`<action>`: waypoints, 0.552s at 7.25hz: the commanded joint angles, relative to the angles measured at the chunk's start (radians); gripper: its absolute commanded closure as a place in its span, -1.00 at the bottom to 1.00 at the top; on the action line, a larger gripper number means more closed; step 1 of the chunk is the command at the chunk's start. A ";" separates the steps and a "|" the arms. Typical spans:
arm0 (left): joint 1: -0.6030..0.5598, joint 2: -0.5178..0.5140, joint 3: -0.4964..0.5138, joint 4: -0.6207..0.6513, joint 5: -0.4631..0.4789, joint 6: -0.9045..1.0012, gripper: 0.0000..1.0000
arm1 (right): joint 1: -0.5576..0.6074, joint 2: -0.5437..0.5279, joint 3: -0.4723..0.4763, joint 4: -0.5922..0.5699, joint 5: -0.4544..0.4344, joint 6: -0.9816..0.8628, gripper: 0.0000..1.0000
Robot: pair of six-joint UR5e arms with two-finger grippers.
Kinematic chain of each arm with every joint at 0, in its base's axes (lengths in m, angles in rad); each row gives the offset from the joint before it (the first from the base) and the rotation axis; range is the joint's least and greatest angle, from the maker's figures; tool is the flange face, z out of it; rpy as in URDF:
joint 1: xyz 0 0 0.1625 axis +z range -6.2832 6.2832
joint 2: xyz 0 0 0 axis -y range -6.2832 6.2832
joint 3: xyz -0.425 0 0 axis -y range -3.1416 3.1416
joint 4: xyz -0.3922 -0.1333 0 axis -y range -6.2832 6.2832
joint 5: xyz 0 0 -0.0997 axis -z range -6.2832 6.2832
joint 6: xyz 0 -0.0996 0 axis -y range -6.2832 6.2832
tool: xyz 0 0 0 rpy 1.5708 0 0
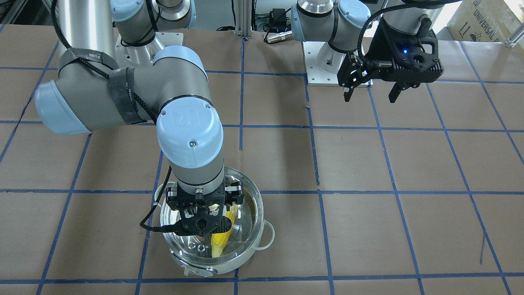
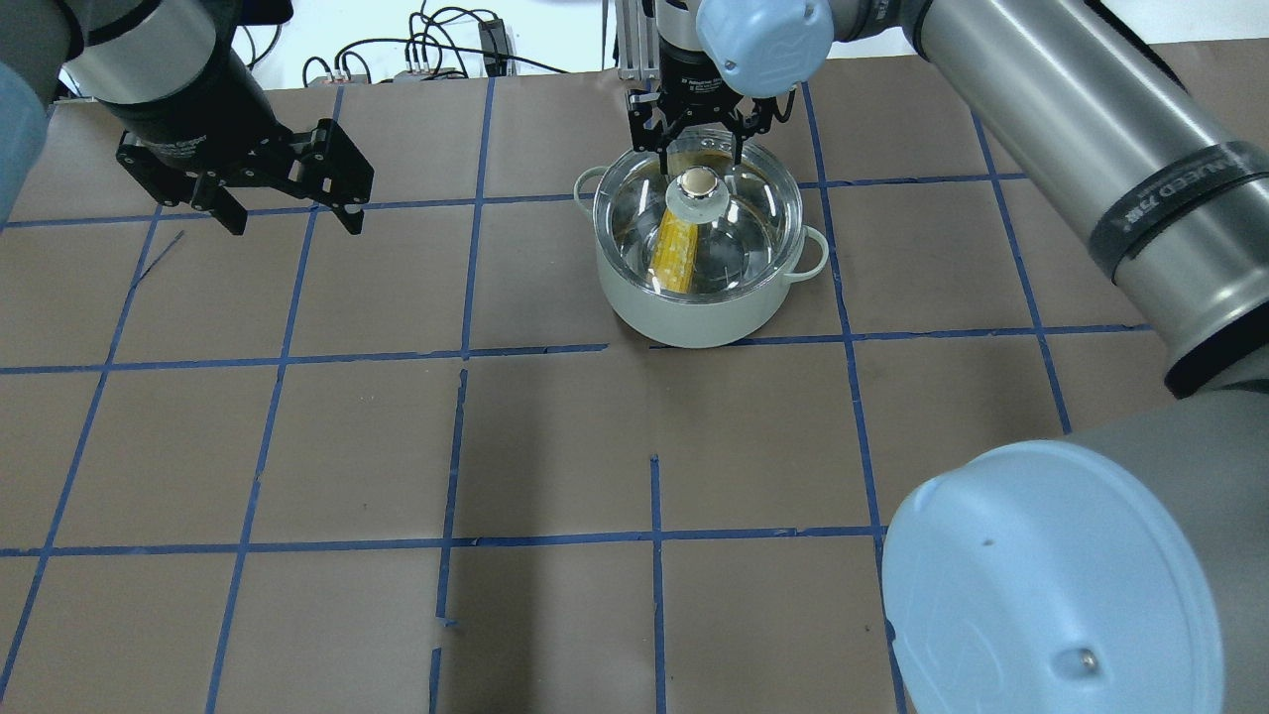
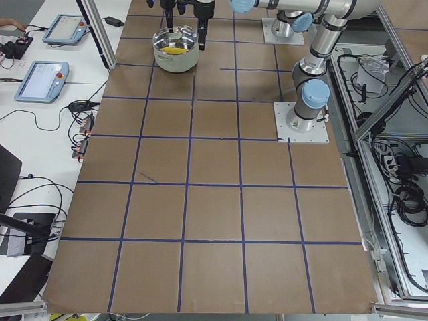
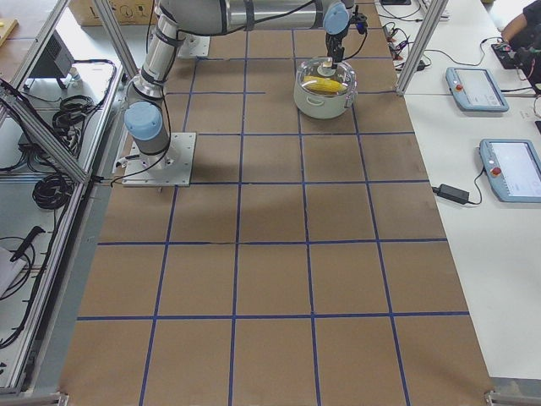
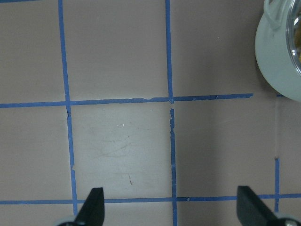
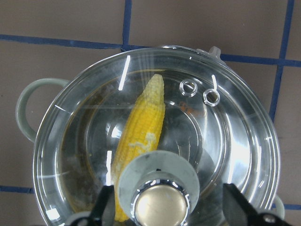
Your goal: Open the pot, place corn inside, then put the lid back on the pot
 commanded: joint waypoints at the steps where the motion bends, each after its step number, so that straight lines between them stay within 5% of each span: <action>1: 0.000 0.000 0.000 0.000 -0.001 0.000 -0.99 | -0.034 -0.093 0.016 0.020 -0.002 -0.019 -0.99; 4: 0.000 0.002 0.000 0.000 -0.001 0.000 -0.99 | -0.131 -0.230 0.051 0.103 -0.002 -0.104 -1.00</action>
